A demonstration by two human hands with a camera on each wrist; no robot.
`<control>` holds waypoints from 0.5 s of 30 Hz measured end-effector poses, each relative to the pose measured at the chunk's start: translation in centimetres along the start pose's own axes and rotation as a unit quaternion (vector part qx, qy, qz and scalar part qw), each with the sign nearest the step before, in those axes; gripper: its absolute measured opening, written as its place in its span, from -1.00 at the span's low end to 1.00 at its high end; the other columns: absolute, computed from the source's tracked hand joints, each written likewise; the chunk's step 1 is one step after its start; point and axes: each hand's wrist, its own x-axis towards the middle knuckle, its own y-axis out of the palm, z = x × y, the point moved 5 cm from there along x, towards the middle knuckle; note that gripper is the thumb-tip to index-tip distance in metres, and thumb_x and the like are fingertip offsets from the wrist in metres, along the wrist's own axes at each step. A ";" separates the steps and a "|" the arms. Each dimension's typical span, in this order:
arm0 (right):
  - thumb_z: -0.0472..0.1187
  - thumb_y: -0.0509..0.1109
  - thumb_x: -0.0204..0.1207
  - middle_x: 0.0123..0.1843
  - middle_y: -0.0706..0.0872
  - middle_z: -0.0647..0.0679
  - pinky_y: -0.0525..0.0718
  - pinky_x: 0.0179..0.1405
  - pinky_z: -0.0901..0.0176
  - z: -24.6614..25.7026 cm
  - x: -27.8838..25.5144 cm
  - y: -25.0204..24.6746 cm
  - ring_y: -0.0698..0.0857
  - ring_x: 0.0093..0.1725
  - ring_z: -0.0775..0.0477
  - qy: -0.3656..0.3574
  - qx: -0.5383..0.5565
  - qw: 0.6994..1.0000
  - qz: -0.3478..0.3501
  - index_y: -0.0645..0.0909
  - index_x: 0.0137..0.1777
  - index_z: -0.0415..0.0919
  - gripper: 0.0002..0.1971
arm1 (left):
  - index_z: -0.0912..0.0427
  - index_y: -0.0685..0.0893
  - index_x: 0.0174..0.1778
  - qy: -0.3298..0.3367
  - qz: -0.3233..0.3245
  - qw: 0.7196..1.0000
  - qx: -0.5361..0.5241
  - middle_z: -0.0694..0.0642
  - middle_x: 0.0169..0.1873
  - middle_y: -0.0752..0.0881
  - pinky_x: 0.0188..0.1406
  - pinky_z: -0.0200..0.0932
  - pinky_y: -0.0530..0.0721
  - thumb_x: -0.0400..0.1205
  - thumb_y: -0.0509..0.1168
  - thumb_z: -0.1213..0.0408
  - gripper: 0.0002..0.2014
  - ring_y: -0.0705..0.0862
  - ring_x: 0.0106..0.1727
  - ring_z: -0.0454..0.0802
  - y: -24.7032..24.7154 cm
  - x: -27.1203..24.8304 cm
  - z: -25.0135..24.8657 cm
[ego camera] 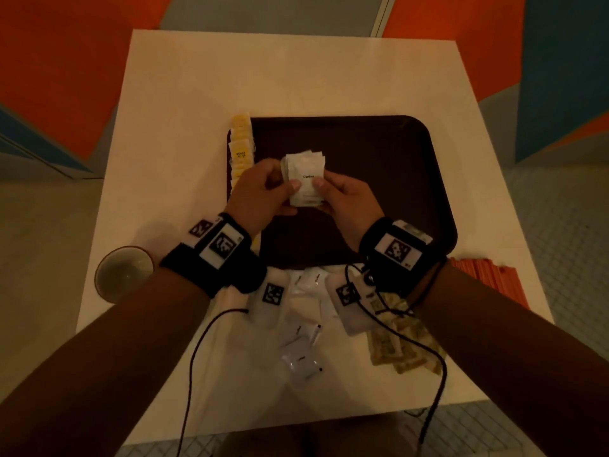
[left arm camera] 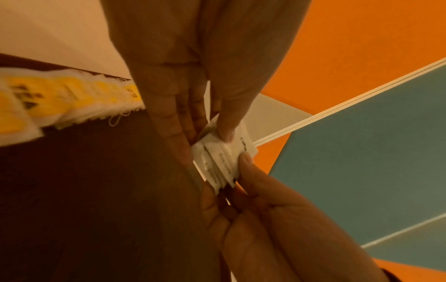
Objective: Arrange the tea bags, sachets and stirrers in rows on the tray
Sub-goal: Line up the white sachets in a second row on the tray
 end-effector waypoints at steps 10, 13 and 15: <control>-0.21 0.47 0.43 0.13 0.72 -0.29 0.70 0.15 -0.24 -0.2 14.1 -1.5 0.71 0.11 -0.25 0.056 -0.145 0.985 -0.080 0.58 0.03 -0.21 -0.78 | 0.30 0.63 0.25 -0.115 -0.027 0.991 0.066 0.30 0.15 0.71 -0.03 -0.11 0.70 0.59 0.32 0.30 -0.69 0.71 0.08 0.14 -1.1 12.9 1.1; -0.23 0.44 0.47 0.15 0.70 -0.29 0.68 0.18 -0.19 -0.4 16.5 -0.8 0.69 0.14 -0.24 0.062 -0.191 0.977 -0.069 0.56 0.14 -0.32 -0.72 | 0.36 0.68 0.16 -0.087 -0.033 0.978 0.188 0.33 0.09 0.74 0.06 0.06 0.73 0.60 0.31 0.27 -0.72 0.72 0.08 0.24 -1.7 15.3 1.0; -0.21 0.43 0.48 0.17 0.69 -0.26 0.67 0.19 -0.17 -0.6 17.6 -0.6 0.68 0.15 -0.22 0.057 -0.218 0.972 -0.060 0.56 0.16 -0.31 -0.70 | 0.37 0.73 0.02 -0.065 -0.029 0.958 0.277 0.38 -0.01 0.75 0.09 0.14 0.69 0.61 0.29 0.23 -0.74 0.72 0.01 0.29 -2.0 16.1 1.2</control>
